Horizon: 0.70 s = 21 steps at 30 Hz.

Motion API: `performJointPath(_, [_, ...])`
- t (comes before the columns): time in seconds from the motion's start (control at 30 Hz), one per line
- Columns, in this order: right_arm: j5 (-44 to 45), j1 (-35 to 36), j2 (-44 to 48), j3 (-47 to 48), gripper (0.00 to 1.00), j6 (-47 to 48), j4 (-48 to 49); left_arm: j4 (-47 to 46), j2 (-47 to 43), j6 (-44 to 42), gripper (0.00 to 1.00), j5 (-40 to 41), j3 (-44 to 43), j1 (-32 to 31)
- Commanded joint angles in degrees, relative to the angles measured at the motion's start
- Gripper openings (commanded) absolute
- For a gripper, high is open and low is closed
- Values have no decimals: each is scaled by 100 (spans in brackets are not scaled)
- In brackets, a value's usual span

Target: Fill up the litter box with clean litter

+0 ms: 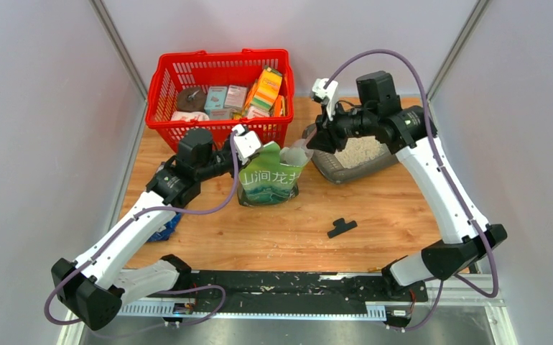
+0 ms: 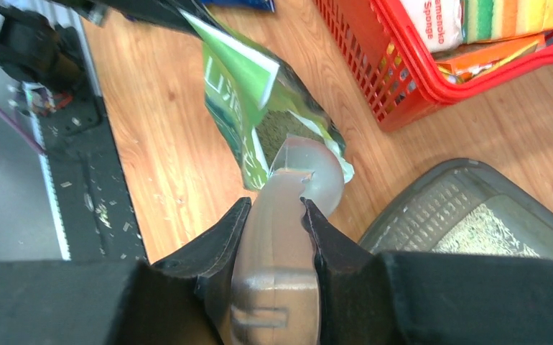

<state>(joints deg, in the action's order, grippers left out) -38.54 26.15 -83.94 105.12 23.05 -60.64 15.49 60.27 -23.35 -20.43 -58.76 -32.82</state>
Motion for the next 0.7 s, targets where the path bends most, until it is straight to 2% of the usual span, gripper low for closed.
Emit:
performJointPath(0.0, [733, 171, 45, -553, 0, 640, 377, -1197, -393, 234, 0, -93, -232, -14])
performJointPath(0.13, [1479, 425, -359, -677, 0, -245, 790, -1329, -428, 673, 0, 143, -285, -14])
performJointPath(0.17, [1977, 435, -438, -599, 0, -970, 930, -1338, -446, 988, 0, 266, -328, -14])
performJointPath(0.27, [2927, 513, -518, -633, 0, -2020, 1255, -1434, -577, 1577, 0, 381, -347, -14])
performJointPath(0.5, [4530, 1181, -623, -317, 0, -2752, 1335, -1820, -482, 2300, 0, 794, -627, -49])
performJointPath(0.67, [4620, 1340, -1123, 52, 0, -2595, 1204, -2111, -218, 1994, 0, 873, -812, -41])
